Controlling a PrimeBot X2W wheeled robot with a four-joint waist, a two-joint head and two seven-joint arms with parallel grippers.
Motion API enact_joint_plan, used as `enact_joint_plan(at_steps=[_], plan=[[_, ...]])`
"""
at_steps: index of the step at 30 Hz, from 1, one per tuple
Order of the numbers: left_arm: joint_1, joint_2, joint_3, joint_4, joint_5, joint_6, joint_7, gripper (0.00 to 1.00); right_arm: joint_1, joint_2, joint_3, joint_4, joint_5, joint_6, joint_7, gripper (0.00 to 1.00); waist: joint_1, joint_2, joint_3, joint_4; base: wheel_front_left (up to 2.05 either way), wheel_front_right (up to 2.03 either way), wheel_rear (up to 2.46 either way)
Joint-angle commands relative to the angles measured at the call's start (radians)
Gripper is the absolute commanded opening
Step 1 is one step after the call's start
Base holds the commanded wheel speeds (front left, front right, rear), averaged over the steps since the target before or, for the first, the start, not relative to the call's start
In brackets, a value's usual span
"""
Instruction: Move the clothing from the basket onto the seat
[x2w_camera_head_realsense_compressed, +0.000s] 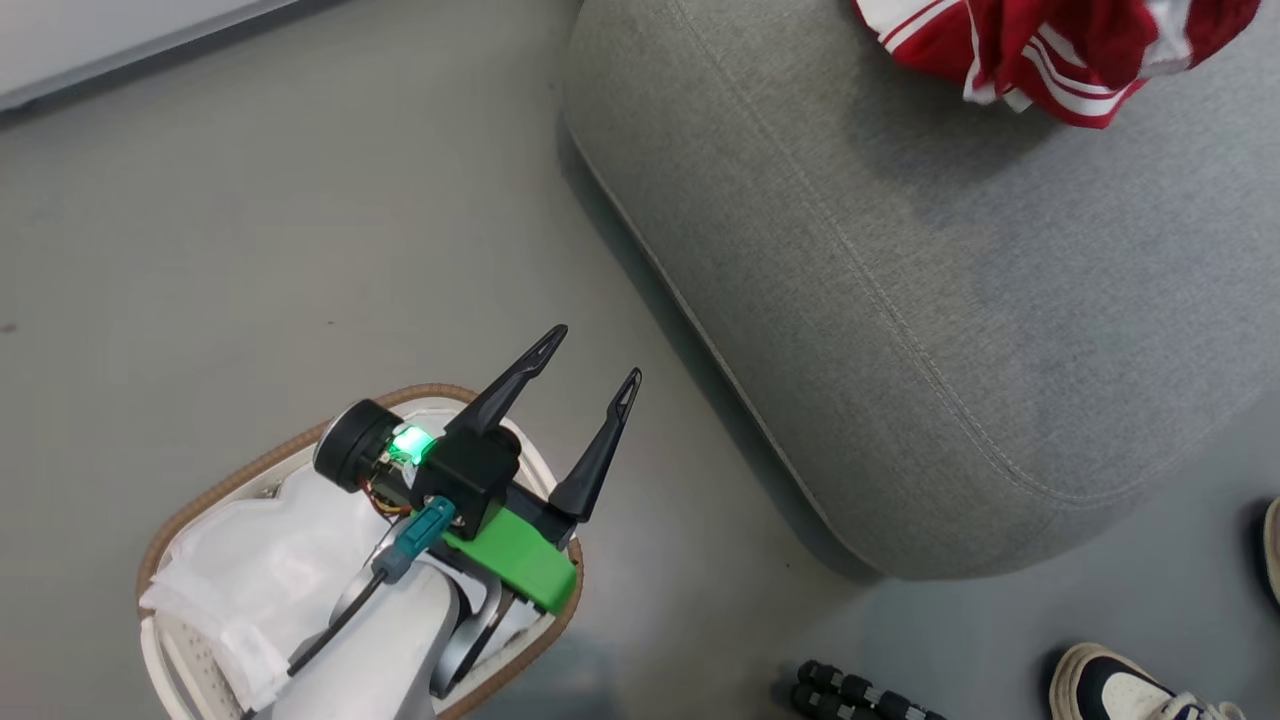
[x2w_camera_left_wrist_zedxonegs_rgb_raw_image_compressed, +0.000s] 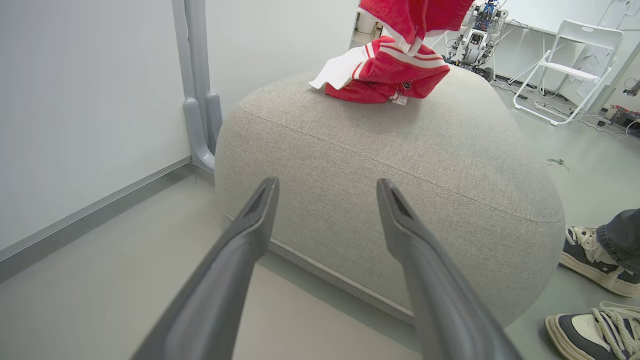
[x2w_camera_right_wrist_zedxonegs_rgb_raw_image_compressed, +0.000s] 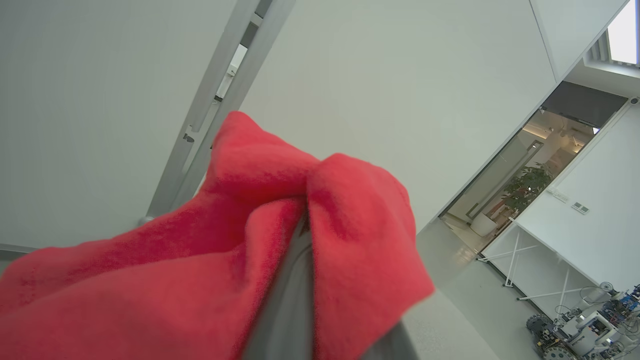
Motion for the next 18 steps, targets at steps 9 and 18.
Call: enact_joint_plan(at_steps=[9, 18], plan=[[-0.074, 0.051, -0.021, -0.042, 0.008, -0.003, 0.020, 1.00, -0.165, -0.095, -0.184, 0.202, -0.080, -0.001, 0.028, 0.00, -0.0001, -0.0001, 0.187, 0.126, 0.00, 0.00, 0.00], [-0.104, 0.081, -0.001, -0.062, 0.003, 0.007, 0.023, 1.00, -0.134, -0.004, -0.315, 0.315, -0.125, -0.001, -0.020, 0.00, -0.0001, -0.0001, 0.284, 0.168, 0.00, 0.00, 0.00]])
